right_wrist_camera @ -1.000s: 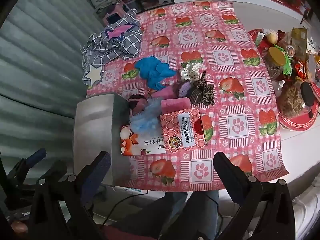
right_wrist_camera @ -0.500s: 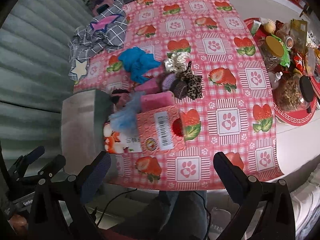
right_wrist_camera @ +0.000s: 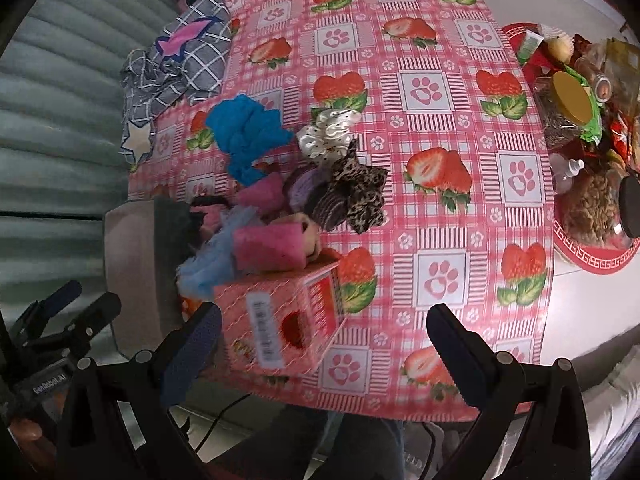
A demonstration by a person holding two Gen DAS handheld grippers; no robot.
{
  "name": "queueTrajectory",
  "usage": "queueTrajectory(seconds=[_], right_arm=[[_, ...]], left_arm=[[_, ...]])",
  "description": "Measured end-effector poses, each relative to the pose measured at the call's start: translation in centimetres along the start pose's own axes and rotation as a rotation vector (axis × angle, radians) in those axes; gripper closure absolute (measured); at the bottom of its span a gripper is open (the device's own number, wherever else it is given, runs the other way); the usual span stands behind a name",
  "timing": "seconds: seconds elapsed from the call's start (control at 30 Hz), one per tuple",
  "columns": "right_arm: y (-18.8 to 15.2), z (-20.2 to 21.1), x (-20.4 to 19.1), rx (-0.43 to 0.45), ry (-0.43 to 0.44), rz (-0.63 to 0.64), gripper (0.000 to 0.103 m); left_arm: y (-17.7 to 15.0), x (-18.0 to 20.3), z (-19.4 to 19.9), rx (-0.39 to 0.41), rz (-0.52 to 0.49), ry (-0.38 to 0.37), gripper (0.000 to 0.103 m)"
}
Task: Organize soft objects
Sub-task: 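Move both tools toward the pile of soft items beside the white box, then grasp the blue cloth with the left tool while the right tool grasps the leopard scrunchie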
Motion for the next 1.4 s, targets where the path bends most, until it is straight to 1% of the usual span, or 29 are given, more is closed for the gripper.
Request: queueTrajectory(seconds=[0.07,0.1,0.2,0.33,0.5,0.63,0.73,0.83,0.87,0.97,1.03,1.13,1.2,1.3,1.33,1.37,1.4], right_arm=[[0.7,-0.6,0.6,-0.016,-0.007,0.003,0.000],[1.1,-0.7,0.8,-0.022,-0.014,0.008,0.000],[2.2,-1.4,1.1,-0.037,-0.019,0.028,0.000],[3.7,-2.2,1.6,-0.045,-0.018,0.045,0.000],[5.9,-3.7,2.7,-0.043,-0.049,0.049,0.000],[7.8,-5.7,4.3,-0.051,-0.081,0.014,0.000],[9.2,-7.5,5.4,-0.056,-0.101,-0.018,0.000],[9.9,-8.7,5.5,-0.071,-0.086,-0.028,0.000],[10.1,-9.3,5.4,-0.074,-0.072,-0.024,0.000],[10.5,-10.6,4.7,-0.086,-0.070,-0.004,0.000],[10.7,-11.0,4.8,-0.085,-0.080,-0.010,0.000],[11.2,-11.9,4.7,-0.090,-0.034,-0.035,0.000],[11.7,-12.6,4.4,-0.099,-0.048,-0.023,0.000],[12.2,-14.0,3.9,-0.110,-0.052,-0.005,0.000],[12.3,-14.3,3.8,-0.115,-0.045,-0.008,0.000],[12.4,-14.6,3.8,-0.123,-0.027,-0.015,0.000],[12.4,-14.9,3.8,-0.127,-0.011,-0.021,0.000]], left_arm=[[0.8,0.4,-0.4,-0.007,-0.004,0.014,0.000],[1.2,0.6,-0.5,-0.021,-0.007,0.000,0.000],[2.6,1.3,-1.1,-0.037,-0.015,-0.009,0.000],[4.8,1.6,-2.1,-0.040,-0.016,-0.004,0.000],[8.2,1.3,-4.1,-0.041,0.007,-0.009,0.000],[11.7,0.9,-7.1,-0.057,0.038,-0.010,0.000],[13.9,0.7,-9.3,-0.078,0.065,-0.026,0.000],[15.5,1.1,-11.3,-0.093,0.071,-0.038,0.000],[16.4,1.3,-12.1,-0.093,0.069,-0.035,0.000],[18.1,1.1,-14.0,-0.109,0.094,-0.010,0.000],[19.0,0.9,-15.2,-0.128,0.117,-0.018,0.000],[20.2,1.0,-17.0,-0.145,0.129,-0.005,0.000],[20.6,1.2,-18.1,-0.161,0.131,0.011,0.000],[20.9,1.5,-19.4,-0.178,0.136,0.013,0.000],[21.0,1.3,-19.7,-0.179,0.144,0.007,0.002],[21.1,1.3,-19.8,-0.184,0.149,-0.005,0.009],[21.1,1.2,-20.1,-0.194,0.157,-0.025,0.012]])
Point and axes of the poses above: each gripper's, at about its wrist camera, not at the fingertips, and z roughly against the way its jaws point, x to its right, y to its top, the point moved 3 cm from there along -z, roughly the way its jaws point, and after that the axes turned 6 degrees about -x, right-handed, at the moved point
